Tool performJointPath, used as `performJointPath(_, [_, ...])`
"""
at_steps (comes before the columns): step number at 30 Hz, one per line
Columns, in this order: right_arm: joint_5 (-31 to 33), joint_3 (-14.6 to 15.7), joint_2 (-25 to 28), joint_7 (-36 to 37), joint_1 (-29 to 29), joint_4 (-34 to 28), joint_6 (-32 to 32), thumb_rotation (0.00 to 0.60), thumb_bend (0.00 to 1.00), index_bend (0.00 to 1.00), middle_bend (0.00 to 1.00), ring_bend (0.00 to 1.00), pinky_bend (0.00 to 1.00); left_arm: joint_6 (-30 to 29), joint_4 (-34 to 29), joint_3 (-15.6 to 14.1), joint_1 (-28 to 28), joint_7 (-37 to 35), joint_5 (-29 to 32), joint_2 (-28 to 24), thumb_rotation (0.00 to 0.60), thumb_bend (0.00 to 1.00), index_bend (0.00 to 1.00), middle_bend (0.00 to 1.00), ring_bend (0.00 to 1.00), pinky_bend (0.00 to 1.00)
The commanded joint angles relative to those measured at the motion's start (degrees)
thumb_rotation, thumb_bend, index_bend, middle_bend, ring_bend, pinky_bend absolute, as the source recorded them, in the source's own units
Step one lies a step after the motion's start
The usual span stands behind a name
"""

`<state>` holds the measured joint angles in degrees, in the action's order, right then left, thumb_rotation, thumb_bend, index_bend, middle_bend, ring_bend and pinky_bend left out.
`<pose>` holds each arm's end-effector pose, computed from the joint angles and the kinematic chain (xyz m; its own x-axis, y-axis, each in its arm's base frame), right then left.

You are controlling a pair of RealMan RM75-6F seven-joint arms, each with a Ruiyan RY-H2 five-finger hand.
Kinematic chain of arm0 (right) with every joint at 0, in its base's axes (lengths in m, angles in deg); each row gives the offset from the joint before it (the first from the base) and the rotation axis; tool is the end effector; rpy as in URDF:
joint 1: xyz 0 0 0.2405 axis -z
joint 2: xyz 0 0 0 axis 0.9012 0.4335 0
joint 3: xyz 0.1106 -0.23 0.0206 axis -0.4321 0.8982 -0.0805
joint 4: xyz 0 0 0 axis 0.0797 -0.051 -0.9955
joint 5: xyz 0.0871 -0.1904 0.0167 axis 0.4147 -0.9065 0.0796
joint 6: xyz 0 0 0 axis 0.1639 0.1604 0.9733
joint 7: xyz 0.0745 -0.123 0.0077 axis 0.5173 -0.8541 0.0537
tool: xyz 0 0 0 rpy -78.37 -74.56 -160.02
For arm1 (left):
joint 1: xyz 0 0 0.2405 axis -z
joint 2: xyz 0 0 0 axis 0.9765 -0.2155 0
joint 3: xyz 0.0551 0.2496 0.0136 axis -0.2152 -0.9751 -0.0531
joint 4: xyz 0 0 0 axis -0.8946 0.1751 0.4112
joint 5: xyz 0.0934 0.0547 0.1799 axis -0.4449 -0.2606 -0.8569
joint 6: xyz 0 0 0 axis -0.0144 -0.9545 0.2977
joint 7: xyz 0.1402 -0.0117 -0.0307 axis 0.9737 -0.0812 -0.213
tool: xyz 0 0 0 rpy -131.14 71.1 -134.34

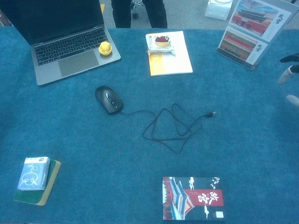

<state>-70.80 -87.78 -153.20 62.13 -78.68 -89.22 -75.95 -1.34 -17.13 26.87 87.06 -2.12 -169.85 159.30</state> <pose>-0.3062 -0.2200 0.1037 0.4327 -0.2445 0.8678 -0.9006 -0.1610 0.4037 -0.3278 0.2067 0.1132 0.4102 0.0973 0.9068 0.9113 -0.0043 -0.4118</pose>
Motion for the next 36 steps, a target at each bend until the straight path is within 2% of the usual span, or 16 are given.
performJointPath(1, [-0.08,0.00,-0.27,-0.23,-0.27,0.02,0.24,0.600,0.31,0.41,0.14,0.02,0.14,-0.21,0.17,-0.18,-0.34,-0.34,0.12,-0.24,0.600,0.00,0.45,0.41,0.44,0.56])
performJointPath(13, [-0.30,-0.45,-1.84,0.27,-3.49,1.29,4.03,0.600,0.31,0.41,0.14,0.02,0.14,-1.65,0.54,-0.63,-1.90,-1.53,0.26,-0.59,0.600,0.00,0.45,0.41,0.44,0.56])
performJointPath(24, [-1.43,-1.09,-5.63,1.01,-9.08,3.27,9.88,0.600,0.31,0.41,0.13,0.00,0.09,-1.69,1.23,-0.97,-2.58,-2.76,0.18,-0.59,0.600,0.00,0.45,0.41,0.44,0.56])
performJointPath(36, [-3.66,0.25,-8.84,1.13,-14.44,4.61,15.72,0.600,0.31,0.41,0.12,0.00,0.08,-1.57,2.19,-0.98,-3.09,-4.05,0.41,-0.07,0.600,0.00,0.45,0.41,0.44,0.56])
